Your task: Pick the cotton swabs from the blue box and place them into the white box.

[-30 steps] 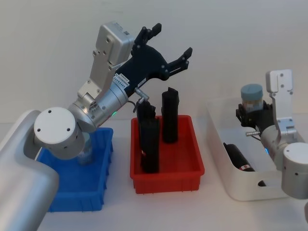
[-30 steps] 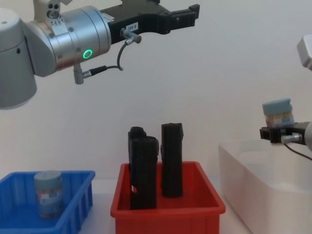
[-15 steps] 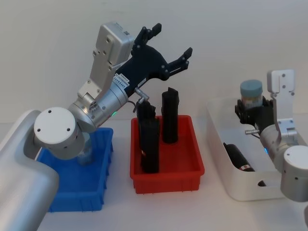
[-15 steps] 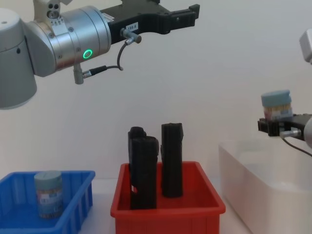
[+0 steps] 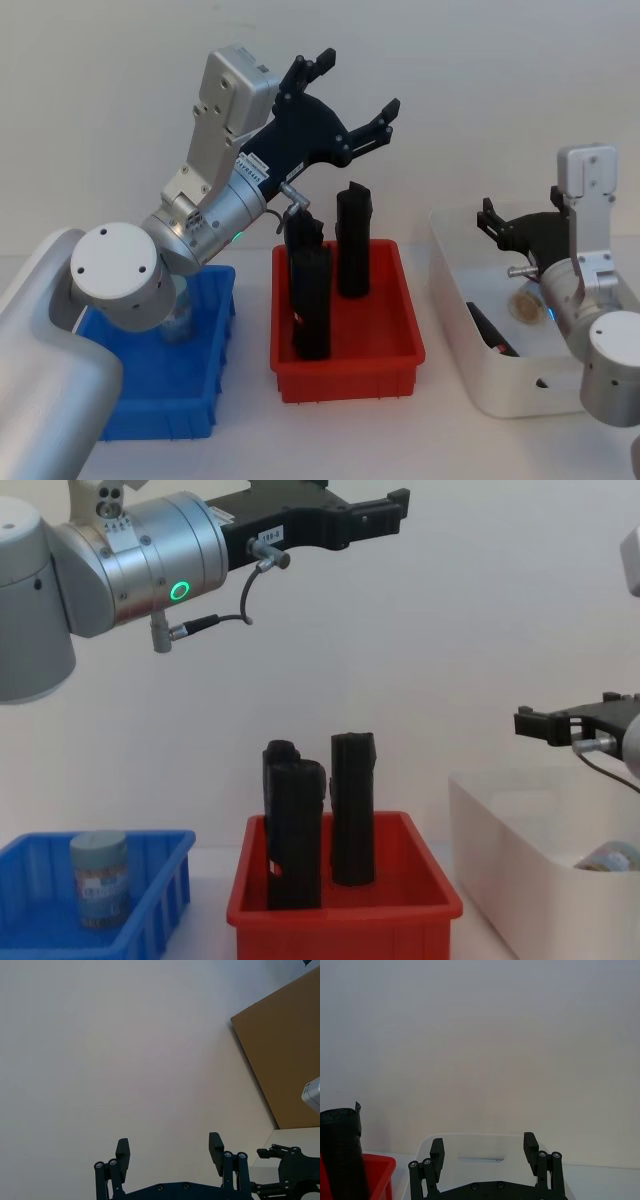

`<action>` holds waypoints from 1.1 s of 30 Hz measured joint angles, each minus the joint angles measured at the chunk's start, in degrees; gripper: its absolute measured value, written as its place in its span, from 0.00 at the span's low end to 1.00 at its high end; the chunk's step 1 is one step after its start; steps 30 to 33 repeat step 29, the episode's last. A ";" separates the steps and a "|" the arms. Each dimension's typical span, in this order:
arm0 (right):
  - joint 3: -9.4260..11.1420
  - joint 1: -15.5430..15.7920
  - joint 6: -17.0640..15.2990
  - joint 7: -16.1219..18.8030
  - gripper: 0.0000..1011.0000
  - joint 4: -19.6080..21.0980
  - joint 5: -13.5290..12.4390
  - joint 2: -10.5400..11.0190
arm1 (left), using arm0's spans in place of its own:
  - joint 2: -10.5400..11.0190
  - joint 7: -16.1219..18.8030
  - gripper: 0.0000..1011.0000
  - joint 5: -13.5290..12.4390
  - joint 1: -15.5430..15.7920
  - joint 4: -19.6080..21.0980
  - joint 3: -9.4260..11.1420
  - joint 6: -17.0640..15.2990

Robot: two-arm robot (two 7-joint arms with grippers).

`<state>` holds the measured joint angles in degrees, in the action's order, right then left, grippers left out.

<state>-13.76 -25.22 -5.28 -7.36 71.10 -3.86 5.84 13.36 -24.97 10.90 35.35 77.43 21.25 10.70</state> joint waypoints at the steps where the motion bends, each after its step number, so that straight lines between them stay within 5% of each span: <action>1: -0.01 0.06 0.25 -0.02 0.99 0.04 0.06 0.00 | 0.00 0.00 0.99 0.00 0.00 0.00 0.00 0.00; 33: -0.09 0.41 1.94 -0.13 0.99 0.27 0.46 0.00 | 0.00 0.00 0.99 0.00 0.00 0.00 0.00 0.00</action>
